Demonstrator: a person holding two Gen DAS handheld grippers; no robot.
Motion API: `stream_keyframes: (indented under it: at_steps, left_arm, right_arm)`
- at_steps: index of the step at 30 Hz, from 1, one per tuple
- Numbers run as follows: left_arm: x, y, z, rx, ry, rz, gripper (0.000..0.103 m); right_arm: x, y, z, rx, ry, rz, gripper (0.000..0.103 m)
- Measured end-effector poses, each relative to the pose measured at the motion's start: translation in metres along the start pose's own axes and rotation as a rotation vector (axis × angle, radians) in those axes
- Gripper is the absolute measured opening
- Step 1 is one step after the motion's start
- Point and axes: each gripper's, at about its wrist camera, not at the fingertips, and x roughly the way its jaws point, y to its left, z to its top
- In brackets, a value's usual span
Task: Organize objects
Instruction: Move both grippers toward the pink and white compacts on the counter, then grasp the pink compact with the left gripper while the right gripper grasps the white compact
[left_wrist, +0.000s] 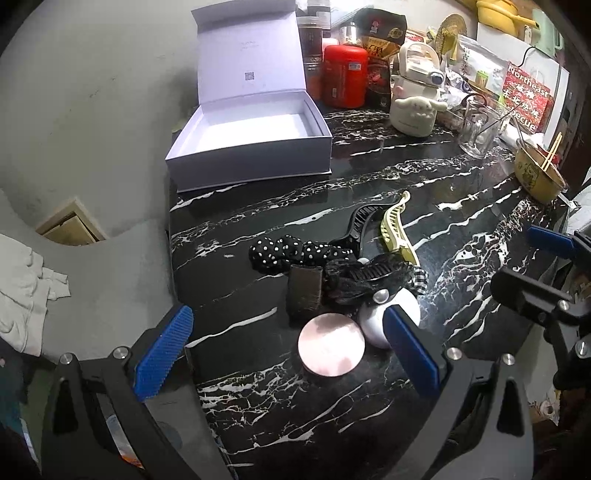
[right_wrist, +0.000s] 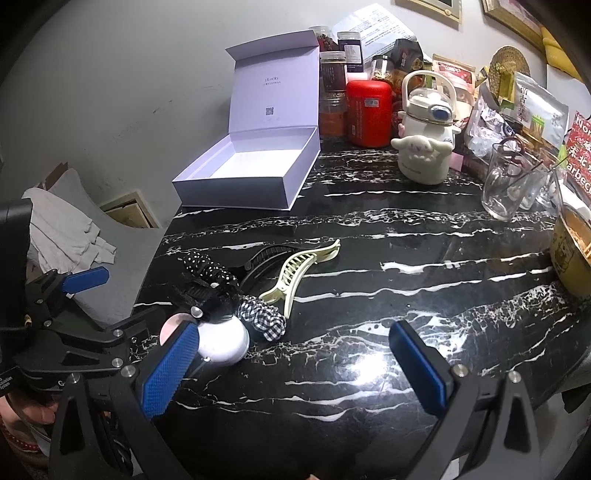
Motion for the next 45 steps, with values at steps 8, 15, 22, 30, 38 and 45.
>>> stream_keyframes:
  at_steps: [8,15,22,30,38,45]
  left_arm:
    - [0.000,-0.004,-0.002,0.013,-0.001,-0.001,0.103]
    - [-0.001,-0.006,-0.003,0.019,0.001,-0.002,0.103]
    - [-0.002,-0.008,-0.005,0.020,0.001,0.004,0.103]
    - [-0.010,-0.009,-0.009,0.018,-0.006,-0.007,0.103]
    - [-0.013,-0.011,-0.016,0.017,-0.012,-0.016,0.103]
    - [-0.002,-0.012,-0.022,0.020,0.020,-0.033,0.103]
  right_arm:
    - [-0.001,0.000,-0.001,0.000,0.000,0.000,0.103]
    - [-0.002,0.000,-0.003,0.000,0.001,0.002,0.103]
    - [-0.002,0.000,-0.003,0.001,0.000,0.000,0.103]
    - [-0.010,0.002,-0.010,-0.004,-0.009,0.003,0.103]
    - [-0.017,0.006,-0.015,-0.016,-0.015,-0.005,0.103]
    - [-0.011,0.008,-0.019,-0.036,-0.008,-0.015,0.103]
